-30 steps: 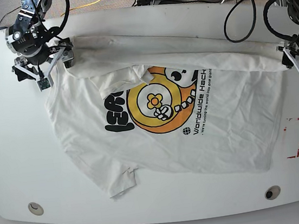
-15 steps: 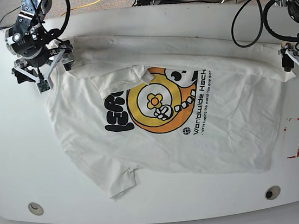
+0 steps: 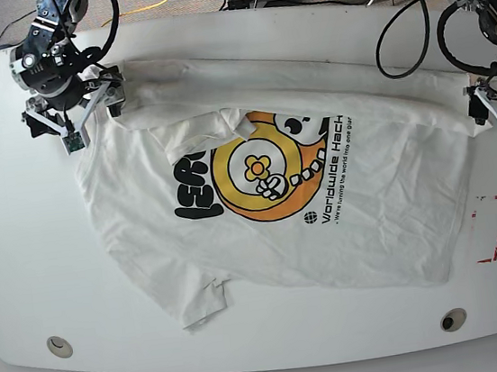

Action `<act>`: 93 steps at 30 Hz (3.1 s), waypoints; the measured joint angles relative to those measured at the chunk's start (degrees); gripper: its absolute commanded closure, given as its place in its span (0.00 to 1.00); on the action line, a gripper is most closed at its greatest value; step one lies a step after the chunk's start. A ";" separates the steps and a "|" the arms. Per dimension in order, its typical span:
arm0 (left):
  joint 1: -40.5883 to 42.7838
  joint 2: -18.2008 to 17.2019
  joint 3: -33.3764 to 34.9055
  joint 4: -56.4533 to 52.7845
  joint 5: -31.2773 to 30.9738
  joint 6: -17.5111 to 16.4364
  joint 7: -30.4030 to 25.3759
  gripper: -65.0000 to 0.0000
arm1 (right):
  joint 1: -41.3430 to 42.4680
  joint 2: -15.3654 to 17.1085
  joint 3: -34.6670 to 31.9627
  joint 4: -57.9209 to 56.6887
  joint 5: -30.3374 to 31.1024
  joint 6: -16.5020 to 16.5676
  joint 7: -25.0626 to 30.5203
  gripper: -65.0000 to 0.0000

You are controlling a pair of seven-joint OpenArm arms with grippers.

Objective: Layout the t-shirt on the table in an organized manner, then fold the t-shirt properly
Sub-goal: 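Grasp the folded shirt edge with both grippers, then pull the held shirt edge away from the print with both grippers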

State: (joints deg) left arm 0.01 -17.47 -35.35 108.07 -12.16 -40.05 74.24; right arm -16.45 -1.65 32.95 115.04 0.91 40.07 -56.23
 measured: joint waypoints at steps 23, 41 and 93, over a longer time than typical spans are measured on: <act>3.61 0.02 -1.01 -0.02 2.25 0.02 -3.61 0.20 | -3.19 -2.78 0.35 -2.51 4.42 0.00 -4.04 0.09; 6.12 -0.07 -1.14 -0.22 2.12 0.00 -4.13 0.20 | -2.82 -1.62 0.37 -8.02 4.79 0.00 0.61 0.57; 13.09 0.68 2.54 -6.51 -9.27 0.15 -3.98 0.20 | -2.95 3.41 0.00 -8.50 4.28 0.00 0.02 0.79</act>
State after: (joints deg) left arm 13.10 -16.80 -32.82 101.56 -21.43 -39.90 70.26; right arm -19.40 1.76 32.95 106.54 5.19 40.07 -56.21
